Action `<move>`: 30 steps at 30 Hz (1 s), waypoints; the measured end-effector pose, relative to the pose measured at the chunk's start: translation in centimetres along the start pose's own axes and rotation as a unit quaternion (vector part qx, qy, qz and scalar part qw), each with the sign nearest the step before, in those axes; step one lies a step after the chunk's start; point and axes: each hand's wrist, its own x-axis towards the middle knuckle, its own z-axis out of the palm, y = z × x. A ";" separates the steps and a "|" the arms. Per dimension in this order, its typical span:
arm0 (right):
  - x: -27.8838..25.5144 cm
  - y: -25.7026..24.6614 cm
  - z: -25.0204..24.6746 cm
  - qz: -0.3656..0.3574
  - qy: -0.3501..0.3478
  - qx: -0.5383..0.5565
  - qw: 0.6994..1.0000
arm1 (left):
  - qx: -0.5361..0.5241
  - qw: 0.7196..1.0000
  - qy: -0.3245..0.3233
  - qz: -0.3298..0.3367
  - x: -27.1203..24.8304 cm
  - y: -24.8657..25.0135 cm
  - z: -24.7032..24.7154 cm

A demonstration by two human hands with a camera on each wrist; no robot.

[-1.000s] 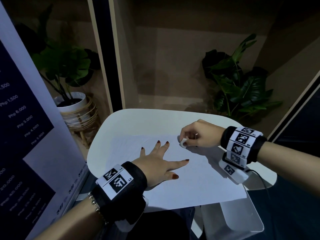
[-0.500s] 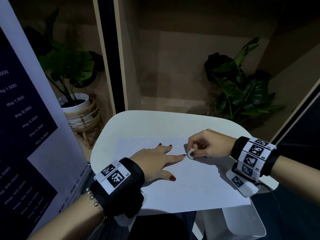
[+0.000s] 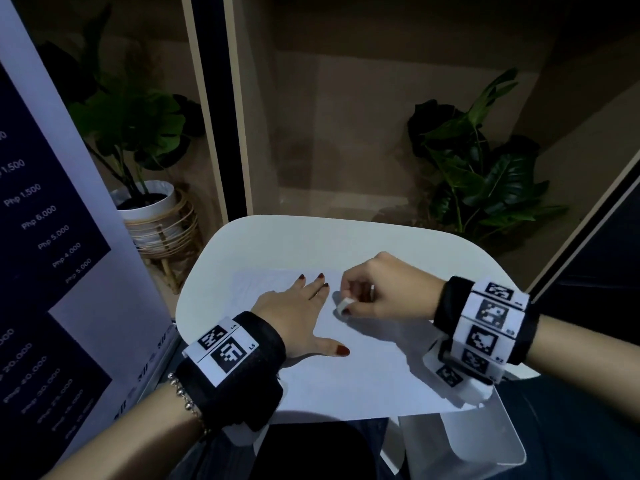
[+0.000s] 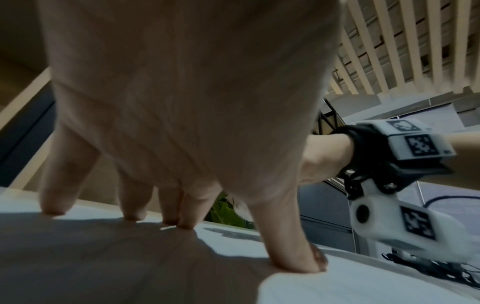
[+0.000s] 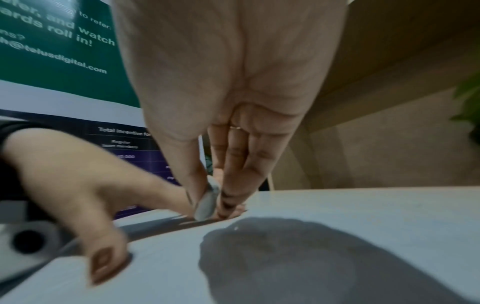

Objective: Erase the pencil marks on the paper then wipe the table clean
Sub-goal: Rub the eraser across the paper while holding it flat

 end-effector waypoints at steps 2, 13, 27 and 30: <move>0.0 -0.9 1.6 -0.016 -0.008 0.017 1.000 | -0.012 1.000 0.004 0.001 0.1 -0.1 0.2; 1.0 -1.3 1.7 -0.017 -0.018 -0.028 0.999 | -0.018 1.000 -0.001 -0.006 0.4 0.0 0.5; 1.0 -1.3 1.5 -0.025 -0.060 -0.009 0.998 | -0.014 1.000 -0.015 -0.009 0.3 0.0 0.4; 1.3 0.5 0.2 0.024 -0.060 -0.020 0.998 | 0.002 1.000 -0.023 -0.013 0.2 0.2 0.2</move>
